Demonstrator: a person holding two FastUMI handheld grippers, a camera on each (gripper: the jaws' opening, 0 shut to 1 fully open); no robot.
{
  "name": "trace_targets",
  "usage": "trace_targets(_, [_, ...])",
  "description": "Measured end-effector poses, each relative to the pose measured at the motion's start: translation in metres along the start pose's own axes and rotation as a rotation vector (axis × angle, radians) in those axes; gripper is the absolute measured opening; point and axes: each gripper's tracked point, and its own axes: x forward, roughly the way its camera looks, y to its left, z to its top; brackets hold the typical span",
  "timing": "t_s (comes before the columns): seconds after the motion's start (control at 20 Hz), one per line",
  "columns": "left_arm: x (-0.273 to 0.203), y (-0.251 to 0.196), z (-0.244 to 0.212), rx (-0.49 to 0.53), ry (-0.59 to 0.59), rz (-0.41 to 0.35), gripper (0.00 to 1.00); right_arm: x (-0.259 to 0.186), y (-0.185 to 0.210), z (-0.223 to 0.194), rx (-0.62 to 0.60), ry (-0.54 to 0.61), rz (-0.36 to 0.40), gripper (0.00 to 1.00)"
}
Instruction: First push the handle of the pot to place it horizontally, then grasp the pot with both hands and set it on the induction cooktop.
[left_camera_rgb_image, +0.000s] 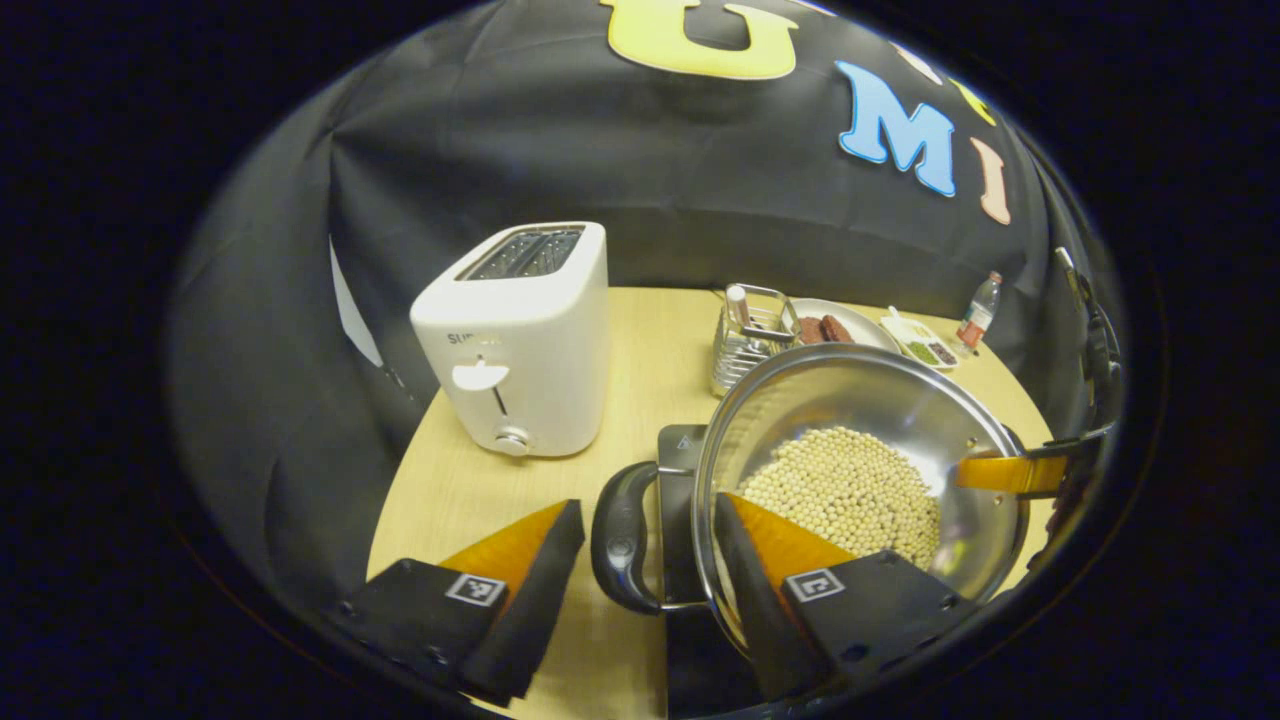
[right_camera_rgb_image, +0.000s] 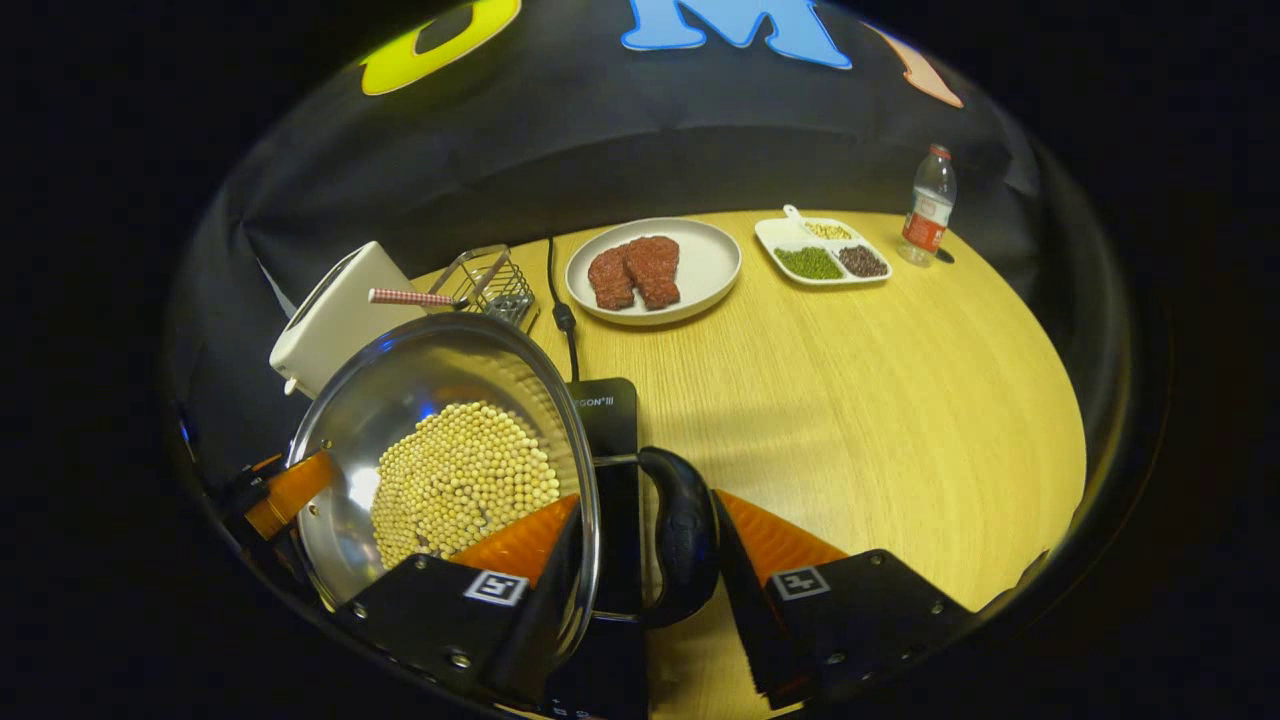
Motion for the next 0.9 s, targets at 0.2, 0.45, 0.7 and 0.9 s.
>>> trace_targets(0.2, [-0.029,0.012,0.023,-0.086,-0.084,0.050,0.98,-0.026,-0.003,0.031,-0.047,-0.130,0.014,0.97])
trace_targets(0.45, [-0.096,-0.006,0.081,-0.044,-0.254,0.128,0.98,-0.092,-0.024,0.085,-0.061,-0.352,0.053,0.96])
trace_targets(0.7, [-0.174,-0.091,0.149,-0.001,-0.448,0.113,0.95,-0.171,-0.070,0.135,-0.082,-0.525,0.047,0.96])
trace_targets(0.9, [-0.231,-0.168,0.183,0.061,-0.569,0.112,0.95,-0.240,-0.116,0.168,-0.082,-0.662,0.026,0.96])
